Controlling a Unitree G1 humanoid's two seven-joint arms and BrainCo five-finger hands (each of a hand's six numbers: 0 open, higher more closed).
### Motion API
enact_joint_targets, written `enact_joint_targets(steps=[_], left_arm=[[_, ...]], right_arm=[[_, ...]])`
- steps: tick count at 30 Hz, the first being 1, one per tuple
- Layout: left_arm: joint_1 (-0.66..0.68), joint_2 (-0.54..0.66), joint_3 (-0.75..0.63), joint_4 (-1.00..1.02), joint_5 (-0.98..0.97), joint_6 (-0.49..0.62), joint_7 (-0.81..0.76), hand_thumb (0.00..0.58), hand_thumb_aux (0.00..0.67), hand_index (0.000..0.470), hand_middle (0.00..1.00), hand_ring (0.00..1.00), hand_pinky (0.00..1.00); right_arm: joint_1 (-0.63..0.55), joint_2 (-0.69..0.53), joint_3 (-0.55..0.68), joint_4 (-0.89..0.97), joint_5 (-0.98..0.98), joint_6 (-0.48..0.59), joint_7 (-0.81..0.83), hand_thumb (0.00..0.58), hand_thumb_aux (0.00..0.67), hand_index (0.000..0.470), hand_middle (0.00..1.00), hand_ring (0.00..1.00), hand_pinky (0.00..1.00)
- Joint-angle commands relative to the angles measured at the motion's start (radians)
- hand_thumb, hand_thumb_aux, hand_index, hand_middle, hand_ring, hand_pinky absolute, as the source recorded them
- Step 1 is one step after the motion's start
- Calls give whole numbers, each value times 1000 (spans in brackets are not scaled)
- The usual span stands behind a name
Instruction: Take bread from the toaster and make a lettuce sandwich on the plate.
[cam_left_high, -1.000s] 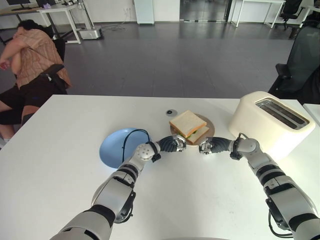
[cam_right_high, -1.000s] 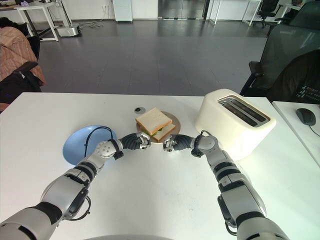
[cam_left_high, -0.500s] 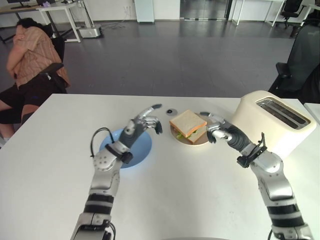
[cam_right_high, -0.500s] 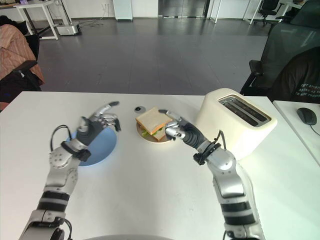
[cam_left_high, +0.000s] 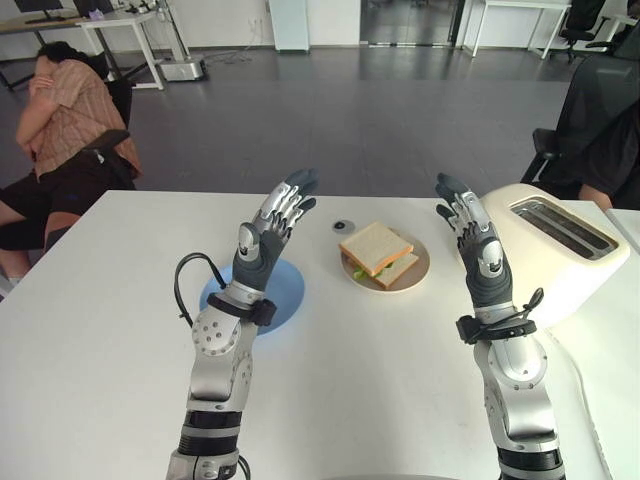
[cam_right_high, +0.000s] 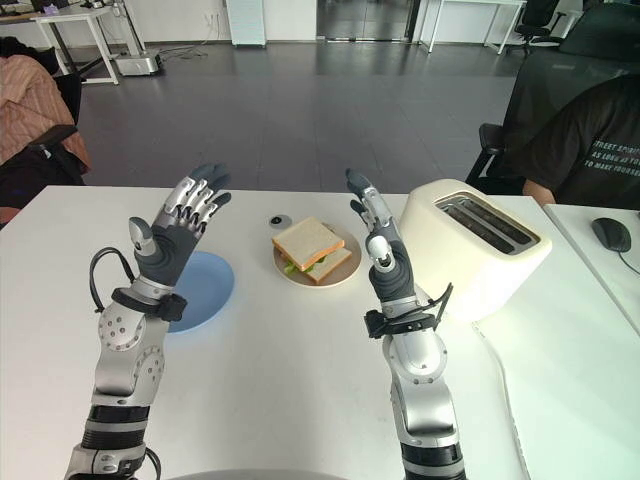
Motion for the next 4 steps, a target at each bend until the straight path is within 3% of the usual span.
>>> enact_joint_targets(steps=[1,4], left_arm=[[4,-9,-19,9,14,11,-3,0,0,0,0,0,0],[-4,-10,-27,17,16,12,-9,0,0,0,0,0,0]], right_arm=[[6,2,6,13,-13,-12,-5,0,0,0,0,0,0],[-2,2,2,13,-23,-24,-13,0,0,0,0,0,0]])
